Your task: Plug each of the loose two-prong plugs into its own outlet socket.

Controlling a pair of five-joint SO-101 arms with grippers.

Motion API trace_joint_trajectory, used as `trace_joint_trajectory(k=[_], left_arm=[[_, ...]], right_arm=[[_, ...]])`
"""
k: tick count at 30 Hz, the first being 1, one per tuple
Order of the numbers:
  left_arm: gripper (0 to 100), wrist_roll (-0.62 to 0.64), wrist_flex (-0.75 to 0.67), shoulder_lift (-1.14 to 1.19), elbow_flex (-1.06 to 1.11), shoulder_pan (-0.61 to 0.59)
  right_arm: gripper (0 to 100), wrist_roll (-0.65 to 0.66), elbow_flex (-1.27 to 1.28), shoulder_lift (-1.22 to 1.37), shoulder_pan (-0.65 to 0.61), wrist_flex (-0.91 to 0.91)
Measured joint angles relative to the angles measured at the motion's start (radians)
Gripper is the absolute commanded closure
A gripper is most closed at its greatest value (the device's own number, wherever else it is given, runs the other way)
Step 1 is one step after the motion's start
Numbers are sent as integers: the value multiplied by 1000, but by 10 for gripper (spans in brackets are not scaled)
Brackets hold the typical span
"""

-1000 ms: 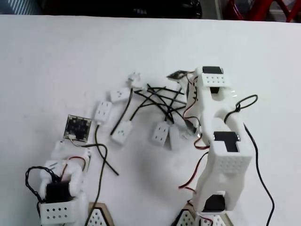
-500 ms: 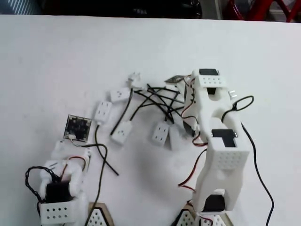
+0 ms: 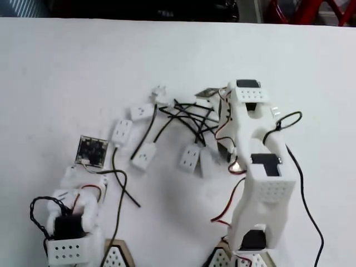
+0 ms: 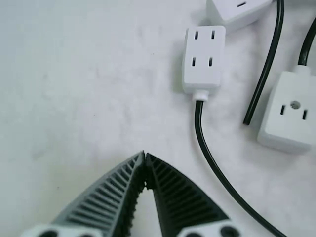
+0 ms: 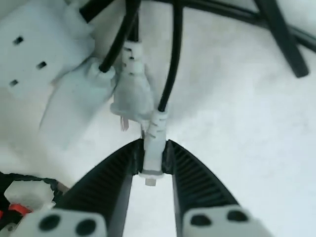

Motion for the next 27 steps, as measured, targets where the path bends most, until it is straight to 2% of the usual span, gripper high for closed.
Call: trace_joint_trajectory(k=[6, 13, 18, 23, 27], left_arm=[[973, 0, 0, 0, 0, 0], [963, 0, 0, 0, -2, 0], [854, 0, 0, 0, -57, 0], [850, 46, -5, 0, -167, 0], [849, 100, -81, -2, -198, 0]], right_arm=[[982, 0, 3, -281, 9, 44], [982, -31, 210, -672, 2, 46], [982, -161, 387, -951, -75, -38], [982, -374, 565, -1220, -242, -180], [982, -560, 667, -1386, -420, -278]])
